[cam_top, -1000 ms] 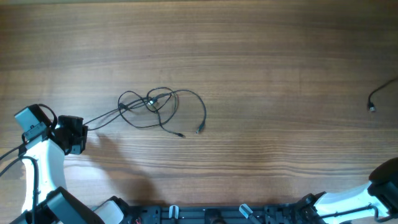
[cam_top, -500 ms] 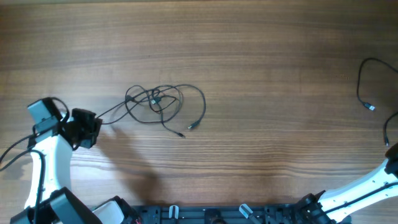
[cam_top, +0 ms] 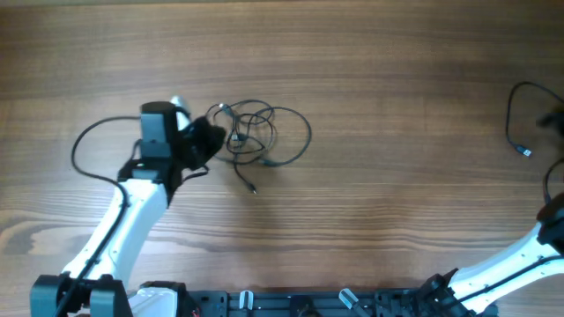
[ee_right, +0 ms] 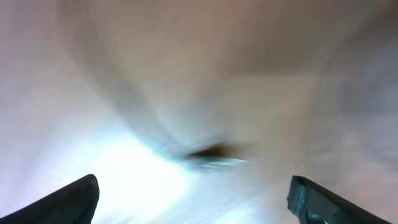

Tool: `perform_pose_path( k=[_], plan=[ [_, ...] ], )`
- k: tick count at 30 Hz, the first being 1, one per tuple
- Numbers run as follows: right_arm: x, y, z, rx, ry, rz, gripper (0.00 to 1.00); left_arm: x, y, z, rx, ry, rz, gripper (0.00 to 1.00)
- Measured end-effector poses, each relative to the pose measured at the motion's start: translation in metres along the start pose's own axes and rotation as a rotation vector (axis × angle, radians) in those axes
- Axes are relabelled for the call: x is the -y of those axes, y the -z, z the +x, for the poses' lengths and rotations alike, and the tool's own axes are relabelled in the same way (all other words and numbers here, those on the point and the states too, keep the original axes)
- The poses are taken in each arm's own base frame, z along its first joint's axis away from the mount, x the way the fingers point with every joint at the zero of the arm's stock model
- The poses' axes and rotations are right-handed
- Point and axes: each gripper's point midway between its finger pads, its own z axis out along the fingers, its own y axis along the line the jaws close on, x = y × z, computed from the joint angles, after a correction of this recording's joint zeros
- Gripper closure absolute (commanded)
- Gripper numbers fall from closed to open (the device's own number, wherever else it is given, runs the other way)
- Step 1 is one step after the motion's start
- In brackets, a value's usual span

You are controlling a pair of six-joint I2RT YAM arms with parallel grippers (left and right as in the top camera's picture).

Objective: Untangle cables

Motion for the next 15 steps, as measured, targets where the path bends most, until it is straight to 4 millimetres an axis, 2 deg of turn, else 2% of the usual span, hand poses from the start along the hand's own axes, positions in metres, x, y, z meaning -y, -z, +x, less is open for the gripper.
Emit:
perform_pose_path(
  k=[2, 4, 6, 7, 9, 11, 14, 15],
  plan=[
    [-0.046, -0.020, 0.031, -0.094, 0.075, -0.139, 0.00, 0.013, -0.005, 0.012, -0.022, -0.047, 0.023, 0.96],
    [-0.114, -0.052, 0.101, -0.276, 0.217, -0.279, 0.00, 0.024, -0.008, 0.025, -0.045, -0.113, 0.042, 0.96],
    [-0.165, -0.072, 0.161, -0.389, 0.396, -0.368, 0.00, 0.027, -0.009, 0.029, -0.052, -0.146, 0.050, 0.96],
    [-0.187, -0.076, 0.193, -0.447, 0.492, -0.417, 0.00, 0.027, -0.009, 0.027, -0.047, -0.150, 0.052, 0.96],
    [-0.248, -0.072, 0.278, -0.572, 0.780, -0.624, 0.00, 0.029, -0.004, 0.018, -0.016, -0.134, 0.064, 0.96],
    [-0.282, -0.069, 0.328, -0.595, 0.982, -0.752, 0.00, 0.033, 0.003, 0.005, 0.026, -0.074, 0.084, 0.96],
    [-0.324, -0.073, 0.386, -0.570, 1.194, -0.855, 0.00, 0.029, 0.020, -0.022, 0.103, 0.109, 0.102, 0.96],
    [-0.334, -0.074, 0.399, -0.554, 1.229, -0.870, 0.00, 0.028, 0.026, -0.029, 0.122, 0.168, 0.109, 0.96]
  ],
)
